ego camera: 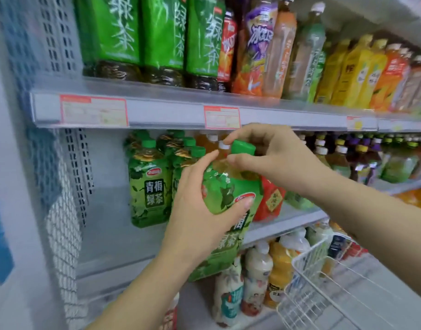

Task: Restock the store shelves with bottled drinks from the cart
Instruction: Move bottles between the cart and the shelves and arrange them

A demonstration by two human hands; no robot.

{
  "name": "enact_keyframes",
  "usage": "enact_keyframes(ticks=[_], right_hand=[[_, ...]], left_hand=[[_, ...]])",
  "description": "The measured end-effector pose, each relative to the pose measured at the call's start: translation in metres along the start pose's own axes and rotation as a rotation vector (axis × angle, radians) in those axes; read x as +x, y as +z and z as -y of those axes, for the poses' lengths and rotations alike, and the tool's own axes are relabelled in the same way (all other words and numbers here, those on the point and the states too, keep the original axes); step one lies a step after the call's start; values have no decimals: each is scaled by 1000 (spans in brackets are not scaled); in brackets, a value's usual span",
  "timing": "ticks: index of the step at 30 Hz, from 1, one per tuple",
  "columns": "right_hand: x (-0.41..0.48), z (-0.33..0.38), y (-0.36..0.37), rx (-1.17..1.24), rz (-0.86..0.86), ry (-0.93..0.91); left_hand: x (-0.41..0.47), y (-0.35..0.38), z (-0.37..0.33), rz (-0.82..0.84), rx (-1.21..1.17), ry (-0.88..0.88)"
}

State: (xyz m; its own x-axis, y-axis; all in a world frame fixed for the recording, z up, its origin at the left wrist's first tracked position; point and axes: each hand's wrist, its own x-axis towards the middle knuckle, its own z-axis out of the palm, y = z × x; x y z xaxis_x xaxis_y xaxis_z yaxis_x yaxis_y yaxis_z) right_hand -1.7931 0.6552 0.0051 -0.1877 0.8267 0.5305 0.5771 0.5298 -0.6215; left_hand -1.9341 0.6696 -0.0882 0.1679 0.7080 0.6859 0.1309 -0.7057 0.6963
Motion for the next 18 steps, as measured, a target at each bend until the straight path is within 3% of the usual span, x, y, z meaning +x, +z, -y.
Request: enact_keyframes(ticks=[3, 6, 8, 11, 14, 18], right_hand=[[15, 5, 18, 107, 82, -57], [20, -12, 30, 160, 50, -22], [21, -38, 39, -46, 13, 18], [24, -71, 58, -420, 94, 34], [29, -87, 78, -520, 140, 12], [27, -96, 90, -606, 70, -37]], left_hand=[[-4, -27, 4, -100, 44, 5], [-3, -51, 16, -204, 106, -9], [-1, -64, 25, -240, 156, -3], [5, -76, 38, -229, 228, 17], [12, -79, 53, -217, 249, 10], [20, -74, 74, -242, 219, -8]])
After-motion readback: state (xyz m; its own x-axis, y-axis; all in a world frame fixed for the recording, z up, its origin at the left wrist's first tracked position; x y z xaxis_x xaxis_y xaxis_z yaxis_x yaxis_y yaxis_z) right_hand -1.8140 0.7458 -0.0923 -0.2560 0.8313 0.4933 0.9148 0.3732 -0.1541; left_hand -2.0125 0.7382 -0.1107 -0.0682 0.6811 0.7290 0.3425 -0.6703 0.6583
